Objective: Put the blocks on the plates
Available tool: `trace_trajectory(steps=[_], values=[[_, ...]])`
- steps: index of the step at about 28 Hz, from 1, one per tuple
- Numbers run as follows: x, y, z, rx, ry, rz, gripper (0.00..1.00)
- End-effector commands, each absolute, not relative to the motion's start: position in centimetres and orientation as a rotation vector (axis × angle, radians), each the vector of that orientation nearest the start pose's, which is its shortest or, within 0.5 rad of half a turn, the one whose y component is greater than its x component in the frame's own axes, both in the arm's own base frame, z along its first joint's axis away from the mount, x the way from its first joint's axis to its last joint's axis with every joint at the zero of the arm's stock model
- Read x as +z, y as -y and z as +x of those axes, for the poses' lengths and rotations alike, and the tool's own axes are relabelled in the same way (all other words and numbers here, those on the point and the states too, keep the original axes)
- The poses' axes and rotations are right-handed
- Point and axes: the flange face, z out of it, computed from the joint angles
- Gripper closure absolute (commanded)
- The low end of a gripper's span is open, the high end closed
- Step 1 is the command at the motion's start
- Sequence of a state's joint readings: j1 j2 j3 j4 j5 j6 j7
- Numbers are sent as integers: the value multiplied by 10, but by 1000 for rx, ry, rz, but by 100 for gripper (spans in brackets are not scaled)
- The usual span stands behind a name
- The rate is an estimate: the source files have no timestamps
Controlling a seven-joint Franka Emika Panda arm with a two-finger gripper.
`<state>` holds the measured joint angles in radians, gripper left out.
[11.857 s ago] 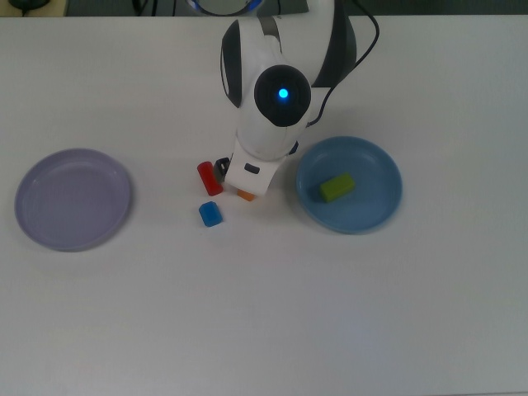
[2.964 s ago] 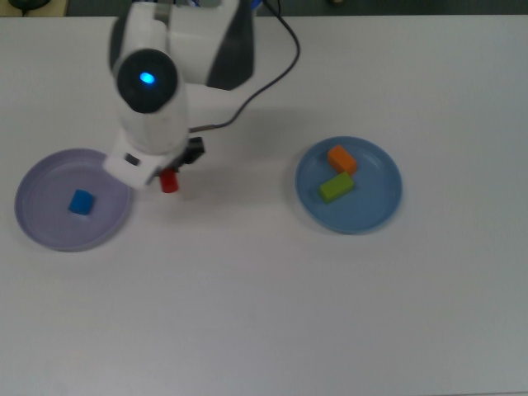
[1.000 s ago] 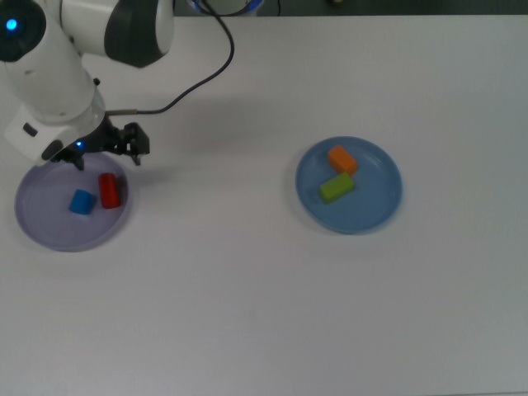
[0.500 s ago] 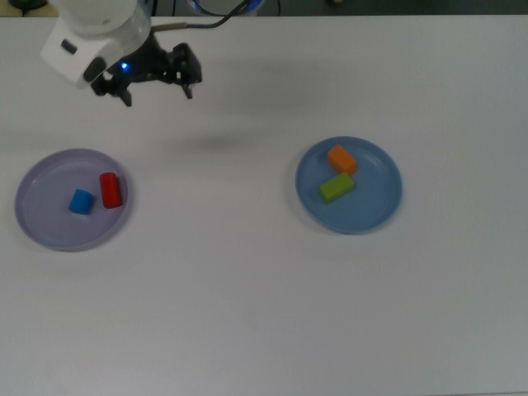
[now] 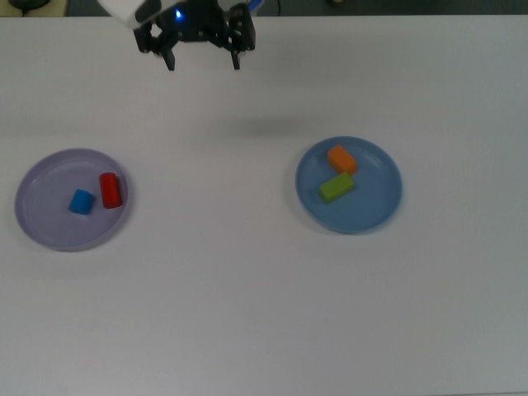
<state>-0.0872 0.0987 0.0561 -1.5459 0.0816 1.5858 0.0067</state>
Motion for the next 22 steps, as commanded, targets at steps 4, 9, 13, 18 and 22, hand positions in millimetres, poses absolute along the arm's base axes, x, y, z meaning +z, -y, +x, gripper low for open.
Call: trace_trajectory(steps=[4,9,13,18,22], values=[[660,10,520,66,66,-3057,0],[672,13,503,103,24,-3049,0],[668,5,507,100,-56,-3059,0],[664,-7,521,-7,-48,-3078,0],[664,-5,534,-120,-55,-3097,0]])
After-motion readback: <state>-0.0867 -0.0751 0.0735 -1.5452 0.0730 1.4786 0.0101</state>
